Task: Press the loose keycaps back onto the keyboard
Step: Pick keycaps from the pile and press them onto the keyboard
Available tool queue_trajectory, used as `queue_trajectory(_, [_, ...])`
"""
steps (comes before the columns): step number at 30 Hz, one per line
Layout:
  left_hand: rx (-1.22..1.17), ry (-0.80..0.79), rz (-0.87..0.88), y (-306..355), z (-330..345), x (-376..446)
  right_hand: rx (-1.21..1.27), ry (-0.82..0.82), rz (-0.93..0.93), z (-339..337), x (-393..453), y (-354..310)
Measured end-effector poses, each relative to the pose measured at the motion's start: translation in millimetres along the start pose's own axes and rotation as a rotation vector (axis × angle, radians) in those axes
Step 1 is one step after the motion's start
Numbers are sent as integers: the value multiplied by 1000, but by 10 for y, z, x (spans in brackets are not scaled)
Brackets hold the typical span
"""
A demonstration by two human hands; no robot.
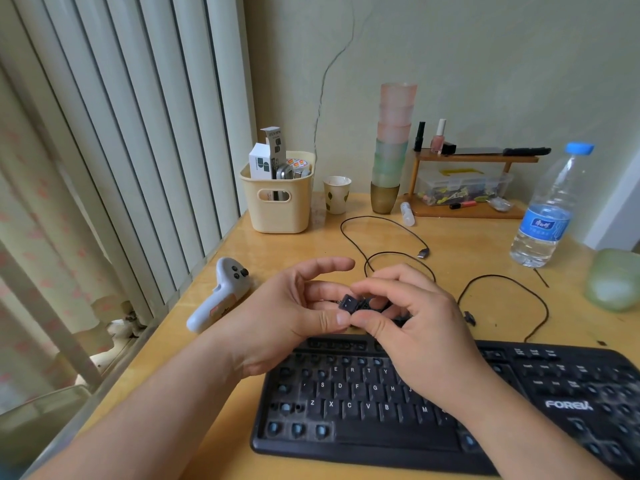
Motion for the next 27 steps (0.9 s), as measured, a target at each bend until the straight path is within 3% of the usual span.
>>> queue_trajectory(9, [394, 56, 113, 122, -48, -46, 277, -201, 312, 187, -42, 155])
queue_trajectory(12, [623, 102, 188, 200, -99, -68, 318, -249, 379, 237, -31, 123])
queue_trajectory(15, [865, 145, 222, 248, -145, -93, 258, -327, 450, 315, 16, 134])
queue_trajectory(22, [1088, 211, 199, 279, -241, -117, 170, -489, 473, 481, 193, 38])
queue_trajectory(27, [1145, 179, 71, 353, -424, -97, -37, -446, 447, 480, 325, 30])
Point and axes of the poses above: each hand's wrist, its own x-axis towards the middle knuckle, its own z-axis out of the palm, y = z × x, the point moved 7 cm from there along x, towards the middle knuckle, and after that the axes turned 1 degree about -x, right-handed, at the moved point
